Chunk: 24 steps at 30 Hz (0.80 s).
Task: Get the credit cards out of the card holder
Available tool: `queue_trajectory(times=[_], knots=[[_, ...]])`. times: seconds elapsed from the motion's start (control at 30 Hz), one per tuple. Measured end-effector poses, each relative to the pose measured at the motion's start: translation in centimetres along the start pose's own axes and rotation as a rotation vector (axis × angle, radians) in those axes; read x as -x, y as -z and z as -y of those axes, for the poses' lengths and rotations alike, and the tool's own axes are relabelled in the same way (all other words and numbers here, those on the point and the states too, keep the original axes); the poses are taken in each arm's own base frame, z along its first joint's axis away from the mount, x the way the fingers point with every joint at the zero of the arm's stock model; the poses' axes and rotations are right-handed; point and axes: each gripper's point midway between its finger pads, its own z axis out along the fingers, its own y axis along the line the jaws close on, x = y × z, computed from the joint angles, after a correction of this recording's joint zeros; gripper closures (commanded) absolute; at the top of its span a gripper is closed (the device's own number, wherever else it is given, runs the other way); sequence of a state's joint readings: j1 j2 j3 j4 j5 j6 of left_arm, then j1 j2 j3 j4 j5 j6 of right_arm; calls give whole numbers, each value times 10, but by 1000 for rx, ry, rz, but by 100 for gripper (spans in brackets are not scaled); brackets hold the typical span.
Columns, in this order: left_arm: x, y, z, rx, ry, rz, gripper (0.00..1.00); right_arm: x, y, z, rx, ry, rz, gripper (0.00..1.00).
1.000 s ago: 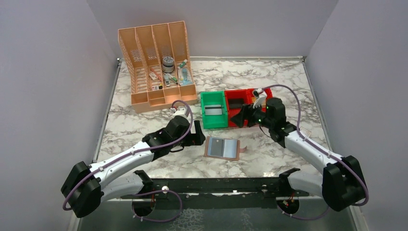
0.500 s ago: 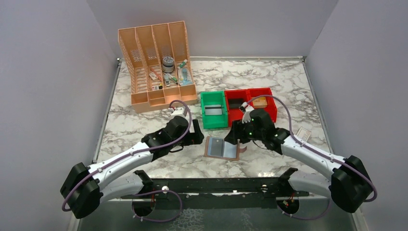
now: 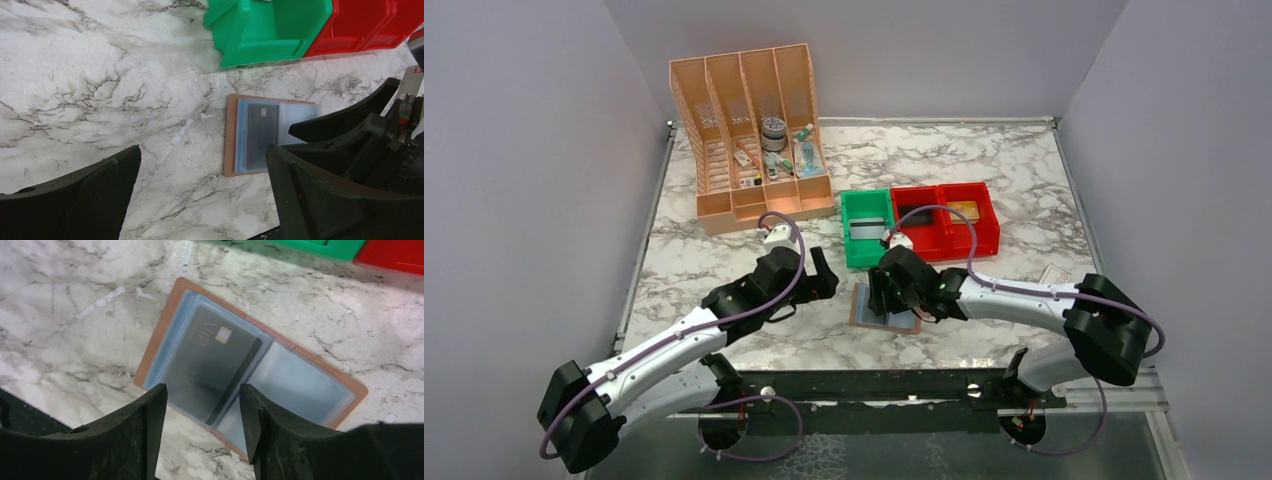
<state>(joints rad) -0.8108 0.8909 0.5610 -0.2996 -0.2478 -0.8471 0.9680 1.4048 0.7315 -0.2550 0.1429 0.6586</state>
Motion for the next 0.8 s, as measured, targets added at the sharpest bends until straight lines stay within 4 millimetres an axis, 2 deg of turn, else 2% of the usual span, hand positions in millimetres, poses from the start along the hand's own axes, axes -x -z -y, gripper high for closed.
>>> queue_trajectory(times=[0.13,0.33,0.43,0.57,0.8], knots=[[-4,0,-4,13,3,-11,1,-3,-8,11,-69,-28,-3,45],[-6,-1,-6,20,5,-18,1,-5,-14,18,-107,-51,0,46],[-8,-2,-7,27,3,-25,1,-10,-20,20,-122,-47,-18,52],[-9,-3,-8,30,2,-28,1,-7,-26,20,-132,-48,-11,57],[-10,-5,-9,36,2,-35,2,-3,-33,18,-130,-63,12,82]])
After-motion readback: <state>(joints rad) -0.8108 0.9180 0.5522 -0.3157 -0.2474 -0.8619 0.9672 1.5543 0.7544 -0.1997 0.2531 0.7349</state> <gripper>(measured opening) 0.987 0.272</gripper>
